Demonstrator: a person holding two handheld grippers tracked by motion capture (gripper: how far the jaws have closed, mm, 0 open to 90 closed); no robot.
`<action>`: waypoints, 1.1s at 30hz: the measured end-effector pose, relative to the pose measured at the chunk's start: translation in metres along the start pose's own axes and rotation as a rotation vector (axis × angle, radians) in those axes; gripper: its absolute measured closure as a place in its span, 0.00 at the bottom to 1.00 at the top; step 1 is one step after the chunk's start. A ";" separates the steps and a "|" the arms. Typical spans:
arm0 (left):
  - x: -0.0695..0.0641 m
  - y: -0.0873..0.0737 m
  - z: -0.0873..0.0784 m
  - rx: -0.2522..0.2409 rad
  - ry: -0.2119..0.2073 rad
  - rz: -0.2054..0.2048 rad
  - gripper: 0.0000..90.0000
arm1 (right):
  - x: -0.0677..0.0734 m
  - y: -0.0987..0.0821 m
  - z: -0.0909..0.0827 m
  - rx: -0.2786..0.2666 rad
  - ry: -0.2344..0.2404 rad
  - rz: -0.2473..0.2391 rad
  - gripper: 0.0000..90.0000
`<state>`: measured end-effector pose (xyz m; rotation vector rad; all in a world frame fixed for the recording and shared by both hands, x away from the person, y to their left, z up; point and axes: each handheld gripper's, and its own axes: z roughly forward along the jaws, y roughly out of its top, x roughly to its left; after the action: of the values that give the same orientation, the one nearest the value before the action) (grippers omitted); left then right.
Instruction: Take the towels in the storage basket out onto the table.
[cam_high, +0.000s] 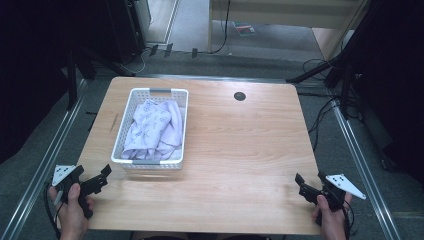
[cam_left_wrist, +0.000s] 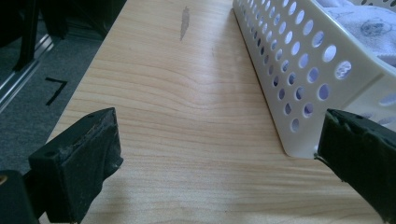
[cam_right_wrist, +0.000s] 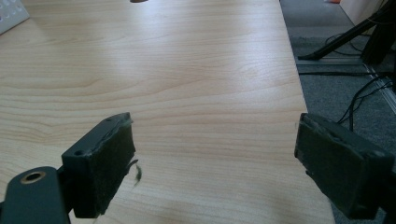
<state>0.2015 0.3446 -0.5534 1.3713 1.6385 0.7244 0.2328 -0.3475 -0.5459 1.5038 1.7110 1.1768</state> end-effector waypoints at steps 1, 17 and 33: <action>0.000 0.000 0.000 0.000 0.000 0.000 0.00 | 0.000 0.000 0.000 -0.001 -0.001 0.001 0.13; 0.004 0.001 0.001 -0.009 -0.007 -0.037 0.00 | 0.000 0.000 0.000 -0.006 0.006 -0.002 0.13; -0.004 0.025 -0.023 -0.018 -0.040 0.010 0.00 | -0.001 0.000 0.000 -0.008 0.005 0.003 0.14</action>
<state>0.1939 0.3489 -0.5203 1.3737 1.5916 0.7108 0.2325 -0.3483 -0.5459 1.5007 1.7060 1.1883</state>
